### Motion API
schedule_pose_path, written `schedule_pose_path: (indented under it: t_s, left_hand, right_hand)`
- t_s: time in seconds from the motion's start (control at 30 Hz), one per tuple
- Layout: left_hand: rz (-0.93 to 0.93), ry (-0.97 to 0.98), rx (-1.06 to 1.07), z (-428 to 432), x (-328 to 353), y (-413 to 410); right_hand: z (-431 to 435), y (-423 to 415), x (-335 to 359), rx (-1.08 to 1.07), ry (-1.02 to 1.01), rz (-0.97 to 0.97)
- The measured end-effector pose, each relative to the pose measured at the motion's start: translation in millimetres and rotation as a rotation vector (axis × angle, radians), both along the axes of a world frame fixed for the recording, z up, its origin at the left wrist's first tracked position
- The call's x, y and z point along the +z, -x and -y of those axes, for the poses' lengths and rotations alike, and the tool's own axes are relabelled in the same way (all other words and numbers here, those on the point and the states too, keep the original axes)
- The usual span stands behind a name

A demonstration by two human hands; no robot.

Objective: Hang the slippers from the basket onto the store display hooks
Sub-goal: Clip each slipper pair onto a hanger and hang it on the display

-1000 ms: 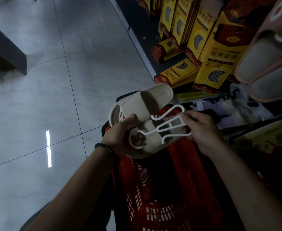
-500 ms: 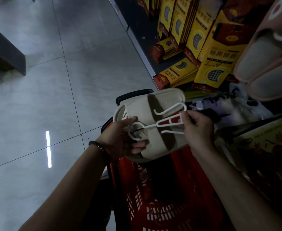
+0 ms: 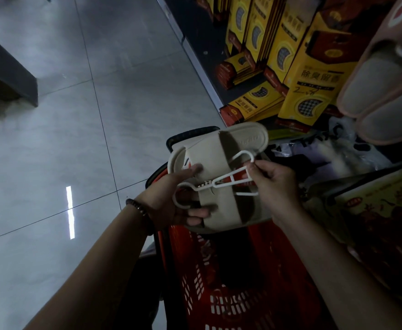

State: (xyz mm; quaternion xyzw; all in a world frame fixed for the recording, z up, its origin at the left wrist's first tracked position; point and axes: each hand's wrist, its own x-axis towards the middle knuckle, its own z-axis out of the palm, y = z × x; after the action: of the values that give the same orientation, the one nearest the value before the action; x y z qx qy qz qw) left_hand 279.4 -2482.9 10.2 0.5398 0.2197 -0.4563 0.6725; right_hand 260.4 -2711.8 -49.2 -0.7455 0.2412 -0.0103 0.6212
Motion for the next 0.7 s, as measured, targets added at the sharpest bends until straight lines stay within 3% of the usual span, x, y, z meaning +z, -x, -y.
schedule_pose_path:
  t_s: [0.2,0.4,0.53,0.7]
  left_hand:
    - [0.283,-0.108,-0.206,-1,20,-5]
    - [0.761,-0.458,-0.471,3,29,-10]
    - [0.909,-0.544,-0.521,-1,33,-12]
    - [0.99,-0.693,-0.629,-6,49,-16]
  right_hand:
    - [-6,8,-8,0.106,-0.154,-0.052]
    - [-16,11,-10,0.208,-0.213,-0.196]
    - [-14,5,-4,0.075,-0.288,-0.165]
    - [-26,4,0,0.155,-0.44,-0.157]
